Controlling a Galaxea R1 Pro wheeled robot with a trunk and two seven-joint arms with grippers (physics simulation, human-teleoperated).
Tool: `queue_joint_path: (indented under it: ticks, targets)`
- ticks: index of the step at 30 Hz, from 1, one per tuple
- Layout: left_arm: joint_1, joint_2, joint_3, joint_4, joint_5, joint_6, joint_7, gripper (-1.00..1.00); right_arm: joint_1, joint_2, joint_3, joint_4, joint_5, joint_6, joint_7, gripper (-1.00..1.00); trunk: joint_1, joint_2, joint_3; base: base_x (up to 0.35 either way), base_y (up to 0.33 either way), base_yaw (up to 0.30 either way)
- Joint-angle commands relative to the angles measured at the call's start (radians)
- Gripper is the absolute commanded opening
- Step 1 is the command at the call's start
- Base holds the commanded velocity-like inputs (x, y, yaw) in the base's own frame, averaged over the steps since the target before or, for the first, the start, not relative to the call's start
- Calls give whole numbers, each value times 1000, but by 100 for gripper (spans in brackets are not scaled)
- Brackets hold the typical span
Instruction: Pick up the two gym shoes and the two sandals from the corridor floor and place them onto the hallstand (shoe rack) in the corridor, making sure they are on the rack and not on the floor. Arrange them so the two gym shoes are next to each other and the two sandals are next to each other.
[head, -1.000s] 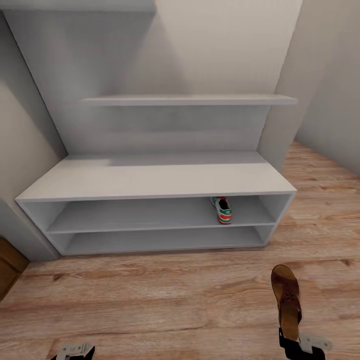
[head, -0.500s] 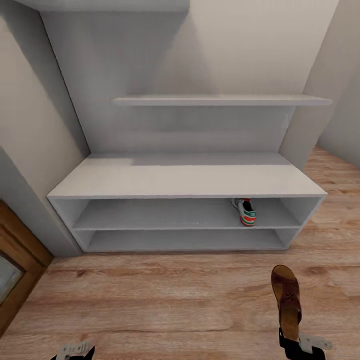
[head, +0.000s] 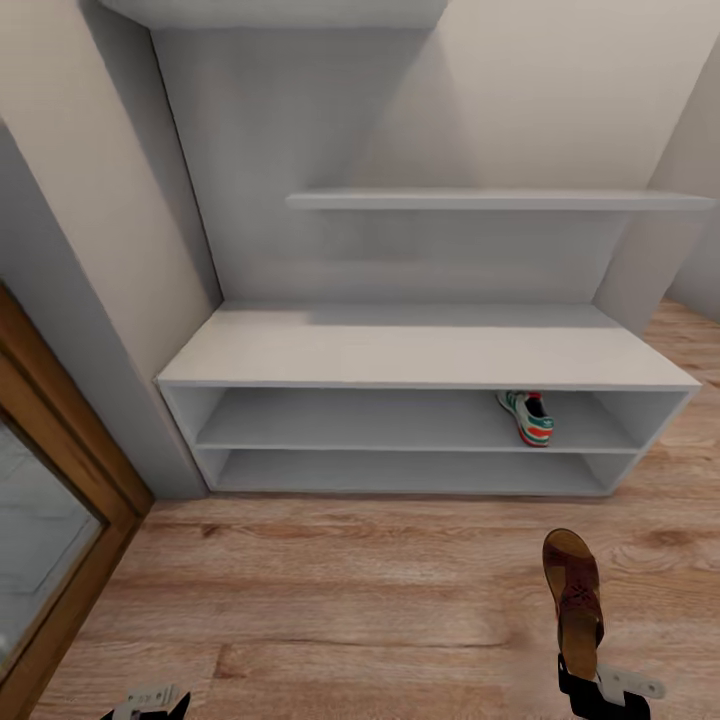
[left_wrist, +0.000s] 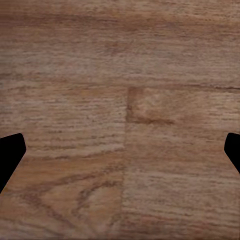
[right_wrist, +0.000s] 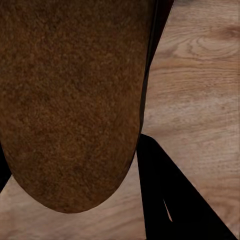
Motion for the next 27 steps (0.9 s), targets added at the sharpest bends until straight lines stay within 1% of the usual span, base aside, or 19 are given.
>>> queue_joint_path:
  ticks: [1,5,7,23,27]
  targets:
    - [-1,0,3,2,8,-1,-10,100,-1,0,-3,0,6,-3,-5,-100,0,0,-1,-96,309,0]
    - [-1,-1,3,2,7,-1,-9,100,-1,0,-4,0,6,-3,-5,-100,0,0,-1,-142,295,0]
    - [-1,-1,3,2,7,-1,-8,100,-1,0,-3,0,6,-3,-6,-100,0,0,-1,-78,114,0]
    - [-1,-1,3,2,12,-2,-8,100,-1,1,-3,1,6,-3,-6,-100,0,0,-1,-10,14,0]
    - [-1,-1,3,2,10,-2,-8,100,-1,8,-2,3,9,-1,-4,-100,0,0,-1,0,0,0]
